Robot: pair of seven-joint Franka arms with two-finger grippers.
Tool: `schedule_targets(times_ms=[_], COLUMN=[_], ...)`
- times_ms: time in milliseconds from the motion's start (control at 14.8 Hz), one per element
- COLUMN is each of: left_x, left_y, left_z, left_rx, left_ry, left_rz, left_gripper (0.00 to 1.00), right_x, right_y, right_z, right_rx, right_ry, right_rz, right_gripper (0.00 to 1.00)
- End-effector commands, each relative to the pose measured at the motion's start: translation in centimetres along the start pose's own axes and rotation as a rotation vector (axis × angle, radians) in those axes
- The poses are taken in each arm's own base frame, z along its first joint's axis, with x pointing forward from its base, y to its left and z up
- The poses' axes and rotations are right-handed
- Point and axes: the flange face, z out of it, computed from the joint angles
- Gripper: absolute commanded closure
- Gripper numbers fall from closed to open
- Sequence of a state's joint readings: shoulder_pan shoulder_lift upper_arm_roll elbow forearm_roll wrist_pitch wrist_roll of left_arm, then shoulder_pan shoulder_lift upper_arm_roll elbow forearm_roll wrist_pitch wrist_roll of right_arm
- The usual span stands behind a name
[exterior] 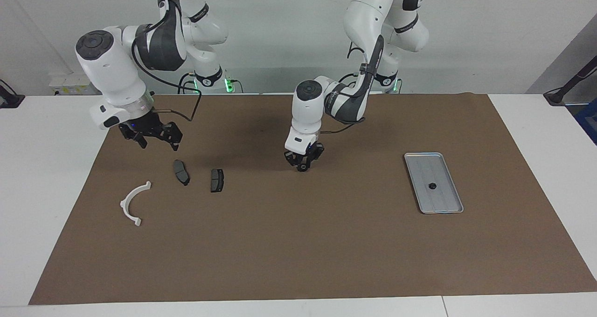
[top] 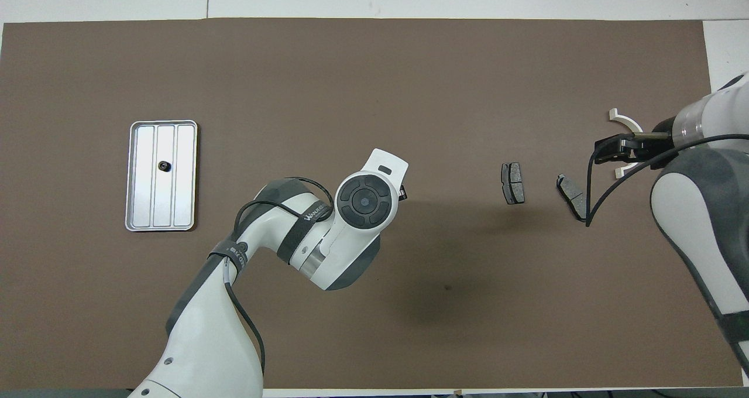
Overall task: Place bearing gear from tray to pile
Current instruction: 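Lift the bearing and carry it to the table center with the left gripper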
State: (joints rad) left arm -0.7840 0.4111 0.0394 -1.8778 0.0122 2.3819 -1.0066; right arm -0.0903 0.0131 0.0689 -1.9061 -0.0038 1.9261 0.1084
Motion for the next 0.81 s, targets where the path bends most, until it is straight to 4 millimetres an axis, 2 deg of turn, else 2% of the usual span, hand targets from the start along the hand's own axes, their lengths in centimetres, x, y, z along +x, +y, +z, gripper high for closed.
schedule_targets(times_ms=[0,67,135,270,337,472,539,606,741], left_x=[-0.5,-0.5,-0.4,-0.4,-0.4,0.6,1.5,2.9,7.7], left_y=[-0.3,-0.3,-0.3,-0.3,-0.4,-0.8,-0.7,-1.6,-6.3], left_z=[1.0,0.9,0.9,1.1,1.1,0.5,-0.7,-2.2,-8.3], left_rx=[-0.010,-0.016,-0.023,-0.022,-0.013,0.008,0.020,0.056,0.065], left_ry=[0.030,0.034,0.038,0.039,0.039,0.037,0.043,0.053,0.058], left_rz=[-0.004,-0.004,-0.005,0.005,0.009,0.004,0.007,0.023,0.074], left_gripper=[0.84,0.78,0.63,0.04,0.00,0.00,0.00,0.00,0.00], right_x=[-0.2,-0.3,-0.2,-0.2,-0.2,-0.2,-0.2,-0.4,-0.9], right_y=[-0.1,-0.2,-0.3,-0.4,-0.5,-0.8,-1.4,-3.1,-6.7], right_z=[-0.2,-0.2,-0.3,-0.3,-0.3,-0.4,-0.5,-0.4,-0.6], right_rx=[0.025,0.025,0.025,0.025,0.024,0.021,0.022,0.023,0.028], right_ry=[0.005,0.005,0.008,0.008,0.009,0.011,0.012,0.011,0.022], right_rz=[-0.022,-0.022,-0.021,-0.022,-0.024,-0.024,-0.007,0.011,0.077], right_gripper=[0.00,0.00,0.00,0.00,0.00,0.00,0.00,0.00,0.00])
